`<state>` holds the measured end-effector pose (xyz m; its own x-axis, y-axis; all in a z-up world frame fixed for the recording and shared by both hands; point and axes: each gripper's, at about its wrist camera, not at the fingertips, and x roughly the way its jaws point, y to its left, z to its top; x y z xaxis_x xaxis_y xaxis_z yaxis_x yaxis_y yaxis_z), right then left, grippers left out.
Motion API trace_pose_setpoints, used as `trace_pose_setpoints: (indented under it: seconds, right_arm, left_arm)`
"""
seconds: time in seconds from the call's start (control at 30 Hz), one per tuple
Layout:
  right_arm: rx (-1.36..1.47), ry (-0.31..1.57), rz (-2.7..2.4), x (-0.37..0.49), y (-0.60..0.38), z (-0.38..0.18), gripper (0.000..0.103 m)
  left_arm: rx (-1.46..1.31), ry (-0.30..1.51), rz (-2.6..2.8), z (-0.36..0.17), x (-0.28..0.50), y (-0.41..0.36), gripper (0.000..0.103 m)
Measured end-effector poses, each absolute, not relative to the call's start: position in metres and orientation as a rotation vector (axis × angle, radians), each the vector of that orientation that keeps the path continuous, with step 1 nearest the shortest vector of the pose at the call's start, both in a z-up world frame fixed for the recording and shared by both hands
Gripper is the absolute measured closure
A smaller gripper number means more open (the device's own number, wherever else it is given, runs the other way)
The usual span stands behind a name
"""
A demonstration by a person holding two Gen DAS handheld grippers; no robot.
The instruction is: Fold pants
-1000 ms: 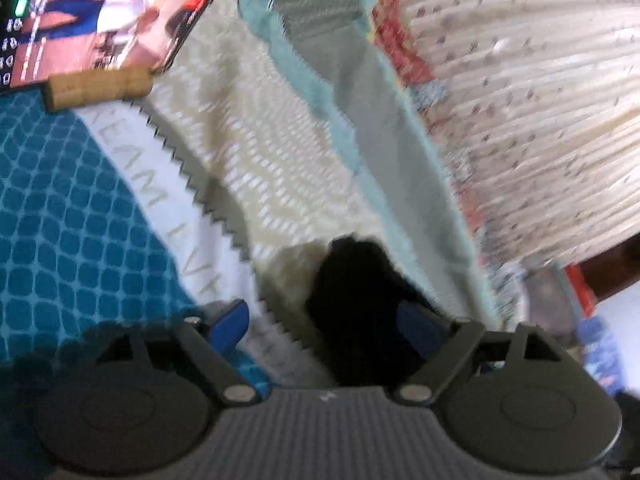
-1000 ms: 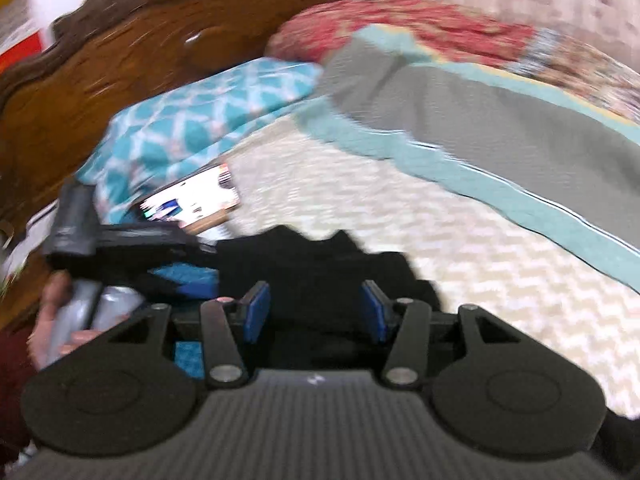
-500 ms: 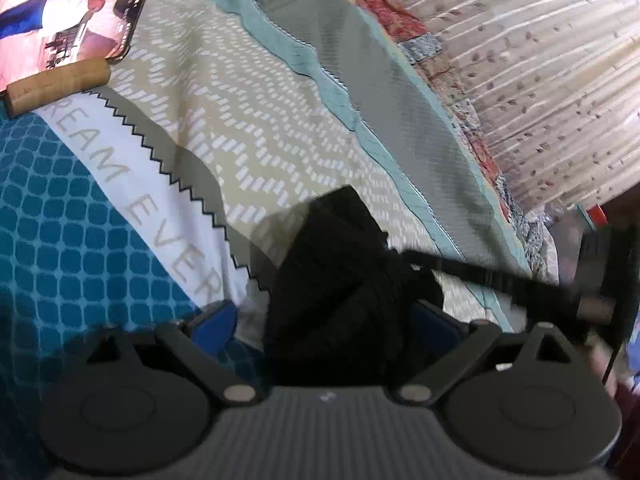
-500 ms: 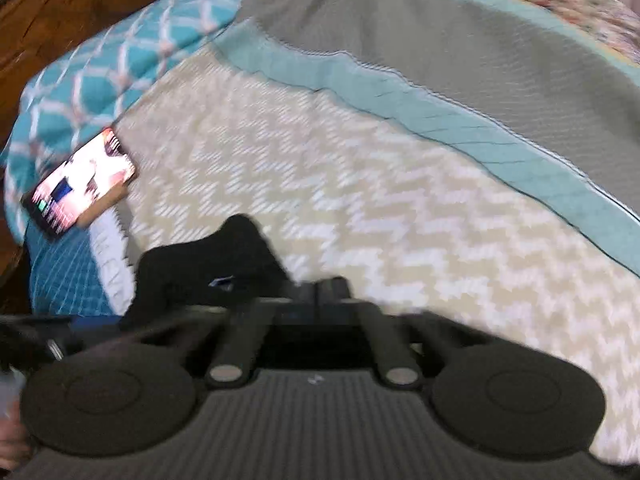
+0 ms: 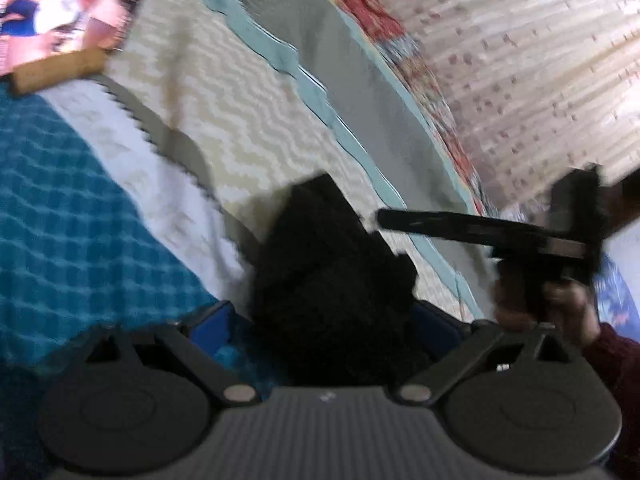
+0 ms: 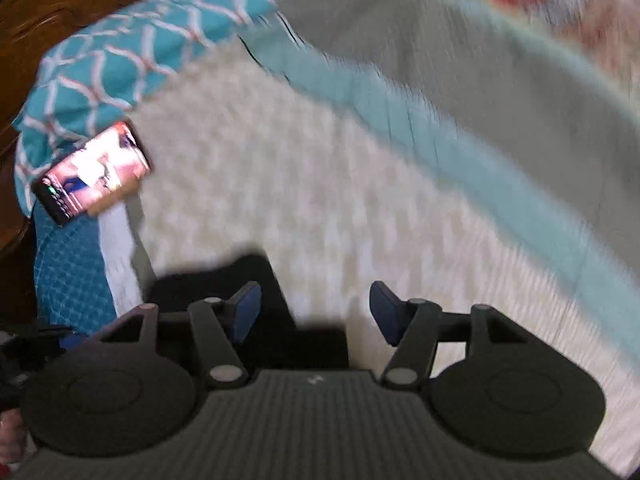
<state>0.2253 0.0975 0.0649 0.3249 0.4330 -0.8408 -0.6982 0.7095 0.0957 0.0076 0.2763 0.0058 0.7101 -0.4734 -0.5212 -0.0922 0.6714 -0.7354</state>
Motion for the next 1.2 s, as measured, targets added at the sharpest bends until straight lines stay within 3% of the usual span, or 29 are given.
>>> trace_pose_setpoints:
  seconds: [0.07, 0.1, 0.13, 0.17, 0.3, 0.43, 0.47, 0.5, 0.6, 0.7, 0.8, 0.87, 0.93, 0.97, 1.03, 1.2]
  right_arm:
    - [-0.230, 1.073, 0.722, 0.232, 0.087, 0.045, 0.039]
    - [-0.175, 1.115, 0.719, 0.235, 0.081, 0.036, 0.059]
    - [-0.127, 1.142, 0.728, 0.234, 0.077, 0.034, 0.078]
    - [-0.115, 1.135, 0.715, 0.231, 0.076, 0.036, 0.080]
    - [-0.073, 1.012, 0.755, 0.220, 0.073, 0.077, 0.087]
    - [-0.128, 0.878, 0.800, 0.212, 0.087, 0.108, 0.088]
    - [-0.131, 0.852, 0.812, 0.213, 0.089, 0.112, 0.090]
    - [-0.114, 0.827, 0.832, 0.215, 0.091, 0.116, 0.100]
    - [-0.026, 0.766, 0.876, 0.226, 0.105, 0.120, 0.101]
    - [-0.149, 0.782, 0.766, 0.232, 0.143, 0.105, 0.100]
    - [-0.168, 0.778, 0.787, 0.225, 0.139, 0.105, 0.096]
    - [-0.159, 0.763, 0.799, 0.214, 0.118, 0.107, 0.094]
    - [-0.169, 0.760, 0.792, 0.198, 0.099, 0.107, 0.088]
    - [-0.180, 0.750, 0.789, 0.187, 0.094, 0.107, 0.082]
    - [-0.206, 0.724, 0.811, 0.157, 0.072, 0.104, 0.033]
    - [-0.366, 0.683, 0.914, 0.087, 0.060, 0.076, 0.024]
  left_arm:
    - [-0.779, 0.776, -0.250, 0.007, 0.009, 0.267, 0.010]
    - [-0.757, 0.779, -0.253, 0.008, 0.010, 0.262, 0.015]
    - [-0.743, 0.782, -0.262, 0.008, 0.010, 0.259, 0.030]
    - [-0.745, 0.788, -0.275, 0.008, 0.010, 0.258, 0.044]
    - [-0.767, 0.774, -0.299, 0.009, 0.008, 0.257, 0.066]
    - [-0.768, 0.723, -0.304, 0.019, 0.005, 0.258, 0.069]
    - [-0.769, 0.712, -0.299, 0.021, 0.006, 0.259, 0.069]
    - [-0.771, 0.706, -0.295, 0.022, 0.007, 0.261, 0.069]
    - [-0.773, 0.710, -0.266, 0.020, 0.013, 0.265, 0.069]
    - [-0.772, 0.750, -0.215, 0.011, 0.025, 0.269, 0.069]
    - [-0.800, 0.777, -0.196, 0.005, 0.031, 0.271, 0.064]
    - [-0.793, 0.770, -0.189, 0.004, 0.033, 0.272, 0.055]
    - [-0.786, 0.776, -0.179, 0.005, 0.042, 0.271, 0.056]
    - [-0.796, 0.784, -0.182, 0.006, 0.047, 0.271, 0.058]
    - [-0.809, 0.786, -0.201, 0.012, 0.057, 0.271, 0.062]
    - [-0.704, 0.750, -0.249, 0.047, 0.080, 0.253, 0.077]
